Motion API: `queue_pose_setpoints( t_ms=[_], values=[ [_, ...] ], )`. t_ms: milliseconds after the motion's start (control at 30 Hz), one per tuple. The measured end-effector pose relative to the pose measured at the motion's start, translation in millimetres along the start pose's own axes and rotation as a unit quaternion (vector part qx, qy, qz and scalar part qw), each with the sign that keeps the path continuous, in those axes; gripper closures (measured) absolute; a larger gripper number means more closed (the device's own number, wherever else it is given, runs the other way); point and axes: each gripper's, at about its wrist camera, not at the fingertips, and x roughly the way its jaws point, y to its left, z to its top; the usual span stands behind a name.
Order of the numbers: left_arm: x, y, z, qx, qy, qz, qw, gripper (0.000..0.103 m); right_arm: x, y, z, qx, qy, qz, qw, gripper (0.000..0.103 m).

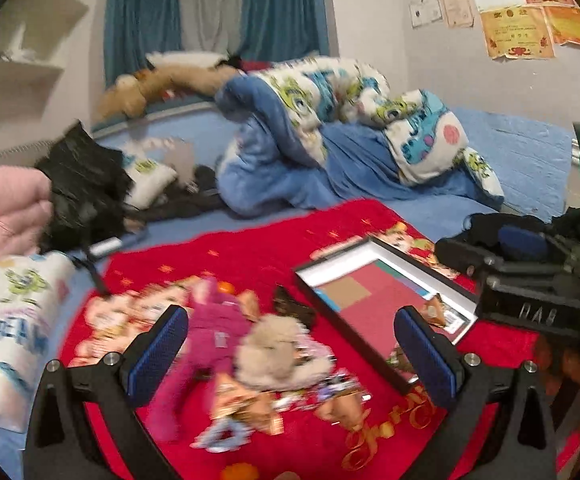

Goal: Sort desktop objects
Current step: 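Open both grippers to drop the scrunchie and packet into the box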

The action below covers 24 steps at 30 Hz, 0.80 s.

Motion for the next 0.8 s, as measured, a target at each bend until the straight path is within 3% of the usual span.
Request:
queue_pose_setpoints(
  t_ms=[167,367,467,600,733,800],
  values=[
    [-52,34,-16,-0.011,-0.020,0.045,0.9987,0.000,-39,29,10,-0.008,-0.030,0.000,1.000,0.000],
    [-80,60,-43,-0.021,-0.027,0.066,0.9972,0.000,-69,60,4,-0.002,-0.042,0.011,0.999,0.000],
    [-83,70,-69,-0.028,-0.030,0.057,0.9975,0.000,-76,74,-20,-0.002,-0.065,-0.002,0.998,0.000],
    [-69,78,-115,-0.050,-0.009,0.024,0.9984,0.000,-67,73,-70,0.044,-0.079,0.027,0.996,0.000],
    [-40,86,-156,-0.075,0.035,-0.008,0.9965,0.000,-39,80,-101,0.004,-0.037,0.024,0.999,0.000],
    [-22,88,-162,-0.081,0.074,0.008,0.9939,0.000,-34,82,-107,-0.002,-0.032,0.027,0.999,0.000]
  ],
)
